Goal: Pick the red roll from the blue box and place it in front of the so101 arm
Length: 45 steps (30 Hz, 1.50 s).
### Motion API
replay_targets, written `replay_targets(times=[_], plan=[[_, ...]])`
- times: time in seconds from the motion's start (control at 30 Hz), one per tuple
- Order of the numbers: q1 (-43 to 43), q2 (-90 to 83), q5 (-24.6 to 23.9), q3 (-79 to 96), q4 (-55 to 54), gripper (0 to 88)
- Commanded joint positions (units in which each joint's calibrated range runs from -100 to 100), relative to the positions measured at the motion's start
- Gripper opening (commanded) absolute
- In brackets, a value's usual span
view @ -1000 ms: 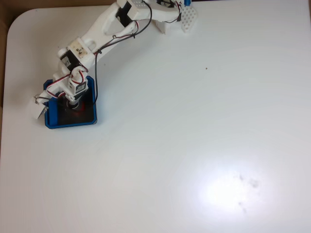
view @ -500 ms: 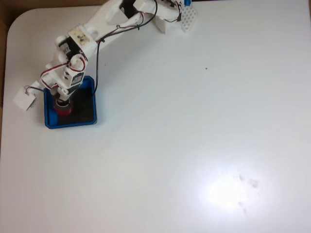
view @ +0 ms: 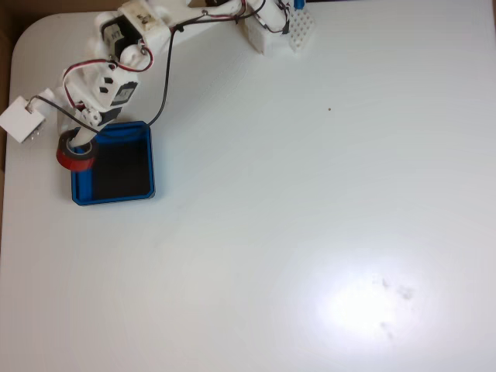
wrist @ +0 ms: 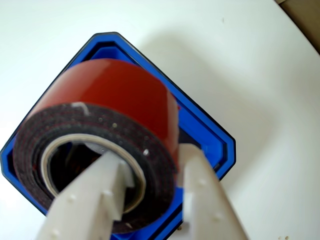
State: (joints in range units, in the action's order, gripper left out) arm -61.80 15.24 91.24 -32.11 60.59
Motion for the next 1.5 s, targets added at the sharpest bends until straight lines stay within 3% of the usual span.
replay_targets(times=[0.0, 0.27, 0.7, 1.0, 1.47], plan=[[1.86, -8.05, 0.35, 0.75, 0.13, 1.2], [14.37, -20.17, 0.35, 13.42, 0.13, 1.2], [40.45, -40.91, 0.44, 54.57, 0.13, 1.2], [48.56, -40.66, 0.35, 70.92, 0.05, 1.2], [57.94, -40.74, -0.43, 74.34, -0.86, 1.2]])
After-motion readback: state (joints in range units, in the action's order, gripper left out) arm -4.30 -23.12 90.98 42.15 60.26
